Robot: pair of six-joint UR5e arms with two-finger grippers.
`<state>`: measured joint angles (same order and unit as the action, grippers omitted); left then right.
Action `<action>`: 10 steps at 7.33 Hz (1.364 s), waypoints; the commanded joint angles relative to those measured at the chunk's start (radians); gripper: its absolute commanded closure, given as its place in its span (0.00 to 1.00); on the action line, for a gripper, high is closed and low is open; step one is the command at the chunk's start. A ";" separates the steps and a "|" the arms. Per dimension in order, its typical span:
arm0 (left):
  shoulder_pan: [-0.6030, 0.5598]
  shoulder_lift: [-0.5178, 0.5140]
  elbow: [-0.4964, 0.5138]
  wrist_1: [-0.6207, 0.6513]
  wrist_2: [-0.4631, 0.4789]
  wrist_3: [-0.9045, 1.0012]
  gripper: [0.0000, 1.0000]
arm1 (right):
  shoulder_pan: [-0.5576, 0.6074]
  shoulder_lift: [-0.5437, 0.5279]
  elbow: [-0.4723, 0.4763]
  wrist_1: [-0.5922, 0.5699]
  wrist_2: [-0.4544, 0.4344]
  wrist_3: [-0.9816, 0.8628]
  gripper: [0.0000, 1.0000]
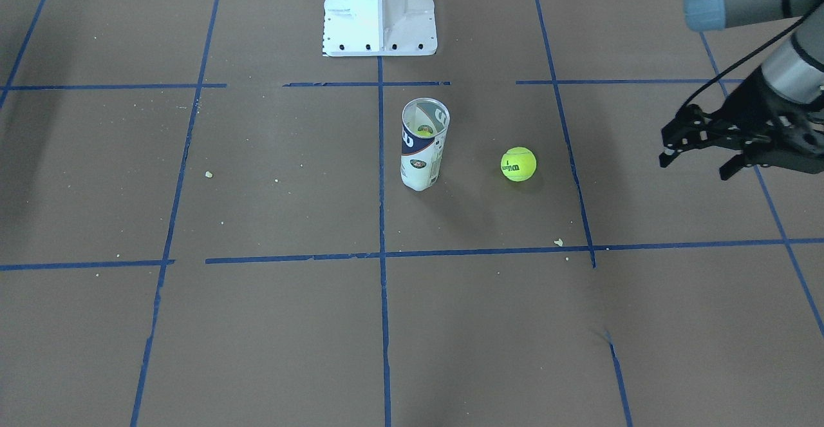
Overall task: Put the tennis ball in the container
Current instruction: 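Move the left gripper down over the loose yellow-green tennis ball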
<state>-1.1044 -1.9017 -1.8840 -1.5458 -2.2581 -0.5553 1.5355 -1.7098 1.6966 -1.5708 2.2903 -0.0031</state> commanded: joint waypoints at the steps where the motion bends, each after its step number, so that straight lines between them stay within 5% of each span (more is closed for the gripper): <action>1: 0.197 -0.062 -0.012 -0.002 0.121 -0.286 0.00 | 0.000 -0.001 0.000 0.000 0.000 0.000 0.00; 4: 0.352 -0.065 0.012 -0.020 0.231 -0.431 0.00 | 0.000 -0.001 0.000 0.000 0.000 0.000 0.00; 10: 0.431 -0.060 0.121 -0.151 0.236 -0.548 0.00 | 0.000 -0.001 0.000 0.000 0.000 0.000 0.00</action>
<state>-0.6853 -1.9607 -1.7791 -1.6929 -2.0224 -1.0930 1.5355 -1.7104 1.6966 -1.5708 2.2902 -0.0031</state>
